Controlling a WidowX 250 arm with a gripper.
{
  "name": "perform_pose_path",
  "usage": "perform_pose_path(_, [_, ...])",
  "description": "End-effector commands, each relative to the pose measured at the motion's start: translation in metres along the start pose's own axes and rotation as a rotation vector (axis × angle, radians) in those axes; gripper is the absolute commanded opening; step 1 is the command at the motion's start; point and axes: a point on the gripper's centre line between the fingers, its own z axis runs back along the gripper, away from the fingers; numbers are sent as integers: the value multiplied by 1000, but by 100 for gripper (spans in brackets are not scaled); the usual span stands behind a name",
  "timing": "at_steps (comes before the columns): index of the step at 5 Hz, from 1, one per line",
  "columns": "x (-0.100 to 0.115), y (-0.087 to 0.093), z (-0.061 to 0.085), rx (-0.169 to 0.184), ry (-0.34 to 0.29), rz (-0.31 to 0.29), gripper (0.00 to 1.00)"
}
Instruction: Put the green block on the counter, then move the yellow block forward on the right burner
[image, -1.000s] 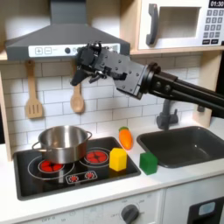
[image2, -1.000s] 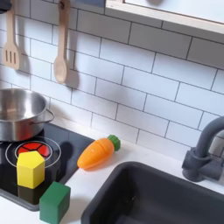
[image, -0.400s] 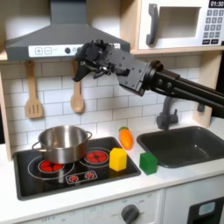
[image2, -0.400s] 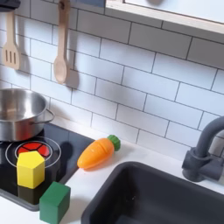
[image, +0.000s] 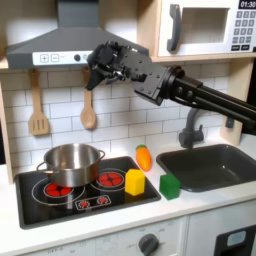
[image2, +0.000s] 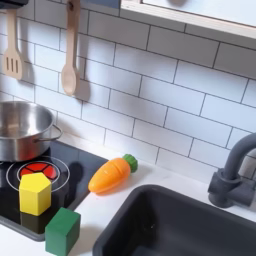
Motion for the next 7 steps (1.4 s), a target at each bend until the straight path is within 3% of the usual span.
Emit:
perform_pose_path(1, [2,2,-11,1,1,1,0])
perform_pose_path(4, [6,11,-29,12,12,18,0])
perform_pose_path(7, [3,10,-23,5,40,29,0])
